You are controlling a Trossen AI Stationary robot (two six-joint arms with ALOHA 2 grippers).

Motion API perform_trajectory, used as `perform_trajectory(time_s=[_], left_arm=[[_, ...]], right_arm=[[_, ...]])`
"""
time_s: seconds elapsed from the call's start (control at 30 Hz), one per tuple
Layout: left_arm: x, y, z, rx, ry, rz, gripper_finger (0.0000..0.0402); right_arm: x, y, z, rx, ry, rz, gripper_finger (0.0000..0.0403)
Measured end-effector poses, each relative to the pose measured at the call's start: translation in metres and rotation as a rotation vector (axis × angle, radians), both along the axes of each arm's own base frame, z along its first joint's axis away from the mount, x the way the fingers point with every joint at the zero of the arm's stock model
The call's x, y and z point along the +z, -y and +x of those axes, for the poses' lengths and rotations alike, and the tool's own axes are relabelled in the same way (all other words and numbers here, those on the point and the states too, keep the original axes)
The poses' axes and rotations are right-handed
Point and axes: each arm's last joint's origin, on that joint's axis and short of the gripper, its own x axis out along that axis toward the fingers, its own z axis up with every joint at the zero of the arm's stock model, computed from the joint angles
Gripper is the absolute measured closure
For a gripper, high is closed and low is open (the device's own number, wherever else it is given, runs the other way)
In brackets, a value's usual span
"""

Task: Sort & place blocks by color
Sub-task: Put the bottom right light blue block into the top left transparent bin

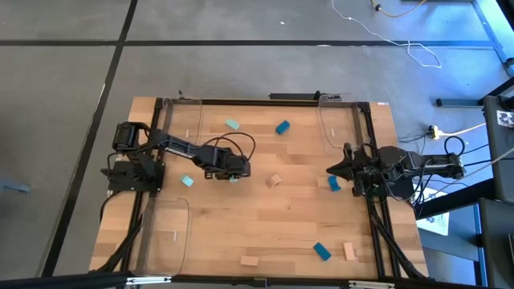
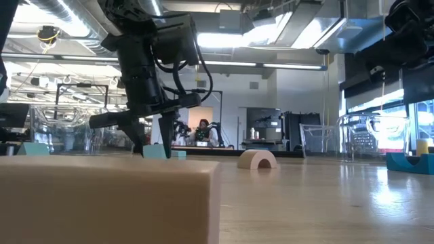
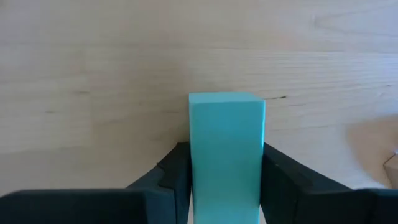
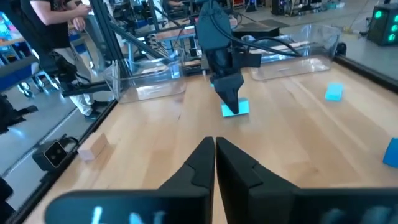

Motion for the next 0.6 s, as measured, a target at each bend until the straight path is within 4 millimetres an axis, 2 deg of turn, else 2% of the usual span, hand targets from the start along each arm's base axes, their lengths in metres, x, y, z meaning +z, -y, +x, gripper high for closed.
perform_trajectory(time_s=[0.13,0.27,0.6], left_arm=[[0.008,0.0,-0.003,-0.03,0.012,0.015,0.0275],[0.025,-0.002,-0.01,-0.041,0.033,0.051,0.0275],[0.079,-0.02,-0.054,-0.086,0.0,0.112,0.0275]], right_arm=[[-0.001,0.0,0.0,-0.009,-0.014,0.049,0.0385],[-0.003,0.0,0.0,-0.021,-0.034,0.086,0.0385],[-0.013,0.0,0.006,-0.059,-0.171,0.194,0.0385]])
